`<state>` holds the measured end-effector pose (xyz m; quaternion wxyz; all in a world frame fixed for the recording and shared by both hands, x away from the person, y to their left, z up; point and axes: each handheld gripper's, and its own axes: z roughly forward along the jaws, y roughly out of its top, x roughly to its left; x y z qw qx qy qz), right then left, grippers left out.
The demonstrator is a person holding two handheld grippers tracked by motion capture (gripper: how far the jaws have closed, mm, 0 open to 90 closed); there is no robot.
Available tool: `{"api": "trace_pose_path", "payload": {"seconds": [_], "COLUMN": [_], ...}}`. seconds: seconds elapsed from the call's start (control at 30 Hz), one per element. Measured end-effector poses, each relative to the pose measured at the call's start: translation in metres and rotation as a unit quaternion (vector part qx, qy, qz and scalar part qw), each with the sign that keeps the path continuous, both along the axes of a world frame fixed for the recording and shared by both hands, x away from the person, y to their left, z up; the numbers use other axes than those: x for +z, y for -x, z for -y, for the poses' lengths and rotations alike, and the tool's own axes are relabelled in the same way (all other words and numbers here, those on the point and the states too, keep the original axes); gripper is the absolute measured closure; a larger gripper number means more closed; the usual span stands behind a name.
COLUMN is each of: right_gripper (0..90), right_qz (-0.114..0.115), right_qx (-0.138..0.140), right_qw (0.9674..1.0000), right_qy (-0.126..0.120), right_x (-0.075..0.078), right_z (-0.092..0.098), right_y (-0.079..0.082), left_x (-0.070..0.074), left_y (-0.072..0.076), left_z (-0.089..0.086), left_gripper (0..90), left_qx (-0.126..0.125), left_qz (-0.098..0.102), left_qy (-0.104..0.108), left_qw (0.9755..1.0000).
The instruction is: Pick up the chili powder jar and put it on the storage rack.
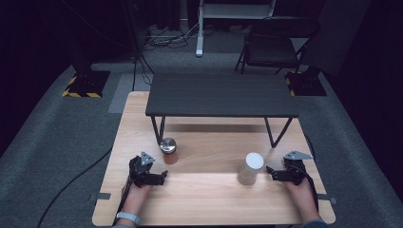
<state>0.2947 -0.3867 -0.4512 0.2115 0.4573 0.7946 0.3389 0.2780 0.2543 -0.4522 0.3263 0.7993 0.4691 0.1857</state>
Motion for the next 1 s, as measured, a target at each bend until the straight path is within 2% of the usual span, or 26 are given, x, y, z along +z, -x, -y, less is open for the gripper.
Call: {"api": "trace_pose_path", "payload": {"seconds": [0.37, 0.4, 0.47, 0.5, 0.53, 0.57, 0.63, 0.7, 0.73, 0.83, 0.93, 0.97, 1.0], "right_gripper": [7.1, 7.1, 7.1, 7.1, 7.1, 7.1, 7.1, 7.1, 7.1, 7.2, 7.1, 7.1, 7.1], "right_qz": [-0.001, -0.001, -0.001, -0.001, -0.001, -0.001, 0.0, 0.0, 0.0, 0.0, 0.0, 0.0, 0.0], "right_qx": [-0.011, -0.012, -0.012, -0.012, -0.012, -0.012, -0.014, -0.015, -0.015, -0.015, -0.015, -0.015, -0.015], "right_qw": [0.9999, 0.9999, 0.9999, 0.9999, 0.9999, 0.9999, 0.9999, 0.9999, 0.9999, 0.9999, 0.9999, 0.9999, 0.9999], "right_qy": [-0.001, -0.001, -0.001, -0.001, -0.001, -0.001, 0.0, 0.0, 0.0, 0.0, 0.0, 0.0, 0.0], "right_x": [0.0, 0.0, 0.0, 0.0, 0.0, 0.0, 0.0, 0.0, 0.0, 0.0, 0.0, 0.0, 0.0], "right_z": [-0.002, -0.003, -0.003, -0.003, -0.003, -0.003, -0.003, -0.003, -0.003, -0.003, -0.003, -0.003, -0.003], "right_y": [0.001, 0.002, 0.002, 0.002, 0.002, 0.002, 0.002, 0.002, 0.002, 0.002, 0.002, 0.002, 0.002], "left_x": [-0.001, -0.003, -0.003, -0.003, -0.004, -0.004, -0.002, -0.003, -0.003, -0.008, -0.012, -0.013, -0.013], "left_y": [0.0, 0.003, 0.006, 0.006, 0.011, 0.011, 0.017, 0.021, 0.021, 0.028, 0.035, 0.039, 0.039], "left_z": [-0.001, -0.004, -0.005, -0.005, -0.007, -0.007, -0.005, -0.007, -0.007, -0.014, -0.018, -0.018, -0.018], "left_gripper": [3.3, 4.2, 4.2, 4.1, 4.1, 4.2, 4.4, 5.3, 5.3, 5.3, 5.1, 5.1, 5.1], "left_qx": [-0.003, -0.006, -0.006, -0.006, -0.006, -0.006, 0.002, 0.003, 0.003, -0.003, -0.014, -0.015, -0.015], "left_qz": [0.005, 0.018, 0.032, 0.032, 0.052, 0.052, 0.07, 0.085, 0.085, 0.117, 0.153, 0.169, 0.169], "left_qy": [0.003, 0.011, 0.018, 0.018, 0.028, 0.028, 0.026, 0.035, 0.035, 0.063, 0.083, 0.086, 0.086], "left_qw": [1.0, 0.9998, 0.9993, 0.9993, 0.9983, 0.9983, 0.9972, 0.9958, 0.9958, 0.9912, 0.9847, 0.9816, 0.9816]}}
